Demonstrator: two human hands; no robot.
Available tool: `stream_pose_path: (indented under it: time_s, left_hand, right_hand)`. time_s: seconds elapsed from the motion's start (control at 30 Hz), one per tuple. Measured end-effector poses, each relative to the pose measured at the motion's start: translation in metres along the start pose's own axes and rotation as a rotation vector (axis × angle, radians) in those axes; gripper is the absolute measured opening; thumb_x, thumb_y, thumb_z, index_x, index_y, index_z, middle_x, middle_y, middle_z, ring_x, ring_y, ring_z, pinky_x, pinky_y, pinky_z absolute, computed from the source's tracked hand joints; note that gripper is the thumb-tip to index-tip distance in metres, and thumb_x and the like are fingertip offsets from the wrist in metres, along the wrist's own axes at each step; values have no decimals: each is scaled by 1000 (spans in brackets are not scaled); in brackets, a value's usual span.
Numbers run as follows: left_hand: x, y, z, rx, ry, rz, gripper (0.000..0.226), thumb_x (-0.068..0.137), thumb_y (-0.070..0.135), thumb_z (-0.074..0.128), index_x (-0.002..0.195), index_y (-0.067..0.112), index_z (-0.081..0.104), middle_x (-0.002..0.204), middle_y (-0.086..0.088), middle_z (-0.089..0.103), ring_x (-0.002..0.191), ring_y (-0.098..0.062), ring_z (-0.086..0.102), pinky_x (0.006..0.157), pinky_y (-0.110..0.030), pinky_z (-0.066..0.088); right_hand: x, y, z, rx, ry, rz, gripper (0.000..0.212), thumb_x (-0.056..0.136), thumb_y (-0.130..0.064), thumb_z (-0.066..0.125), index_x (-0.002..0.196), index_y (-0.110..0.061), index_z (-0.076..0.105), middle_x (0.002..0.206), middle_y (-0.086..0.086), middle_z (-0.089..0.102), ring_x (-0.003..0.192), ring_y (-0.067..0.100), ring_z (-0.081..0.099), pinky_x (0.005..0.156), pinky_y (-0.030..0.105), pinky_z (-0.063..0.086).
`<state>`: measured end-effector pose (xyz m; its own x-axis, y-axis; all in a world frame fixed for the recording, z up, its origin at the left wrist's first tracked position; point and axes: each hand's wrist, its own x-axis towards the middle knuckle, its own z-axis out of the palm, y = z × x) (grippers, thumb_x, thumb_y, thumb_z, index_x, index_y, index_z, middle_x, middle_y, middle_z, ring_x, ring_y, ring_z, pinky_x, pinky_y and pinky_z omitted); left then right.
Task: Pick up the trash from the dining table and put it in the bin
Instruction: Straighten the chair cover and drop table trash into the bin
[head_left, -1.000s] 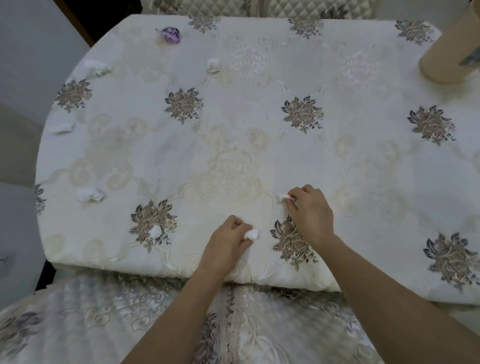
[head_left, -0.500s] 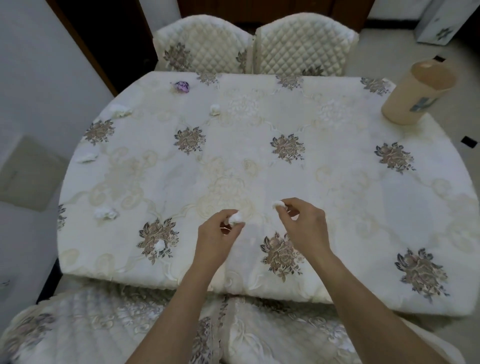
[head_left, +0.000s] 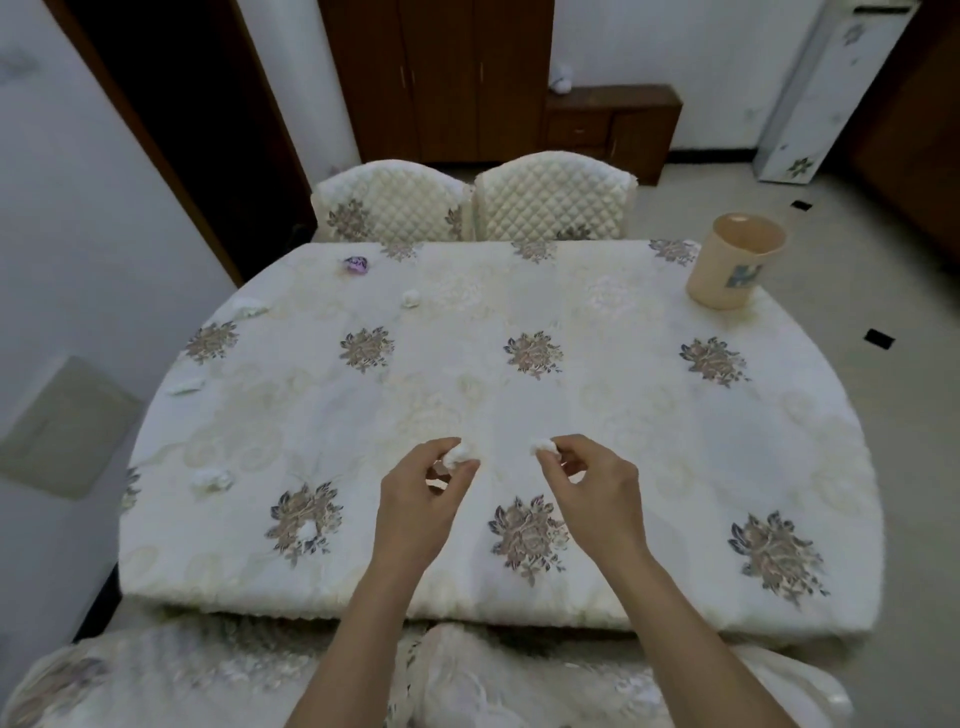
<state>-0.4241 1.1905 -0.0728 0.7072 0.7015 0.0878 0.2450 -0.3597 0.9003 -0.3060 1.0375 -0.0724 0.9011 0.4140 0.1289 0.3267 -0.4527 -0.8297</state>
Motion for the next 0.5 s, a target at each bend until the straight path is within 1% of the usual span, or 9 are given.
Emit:
stream_pose_path:
  time_s: [0.13,0.23,0.33,0.4,0.5]
  left_hand:
    - [-6,8,8,-52,-10,14,14,88,24,72,102,24,72,91,10,71,80,-5,63,65,-10,48]
    - [-6,11,18,-75,-74,50,15,88,23,72,103,22,72,93,8,71,83,-5,63,66,-9,48]
    - [-5,19,34,-108,-133,80,15,87,21,73,102,22,71,93,8,70,81,-3,62,65,-8,48]
    - [-10,26,48,-117,-187,110,15,87,19,73,100,24,70,91,9,69,79,-1,62,64,-9,48]
    - [-22,35,68,-129,-286,169,16,86,17,74,95,29,68,90,8,68,77,-4,62,63,-8,47]
  right_hand:
    - [-13,-1,-12,-4,42,6,14,90,-38,67,88,-26,73,73,-14,69,72,1,63,66,26,52]
    - [-25,0,-26,-22,92,38,16,91,-40,66,89,-25,72,74,-14,69,74,1,62,66,24,52]
    - [-39,10,-42,-72,159,84,16,91,-38,66,91,-23,73,75,-14,69,75,0,62,66,21,51]
    - [-52,20,-53,-87,220,128,16,90,-37,66,91,-23,73,75,-14,69,74,1,62,67,24,52]
    - [-73,32,-69,-114,295,207,15,90,-38,66,91,-25,72,76,-14,69,74,2,62,69,30,53]
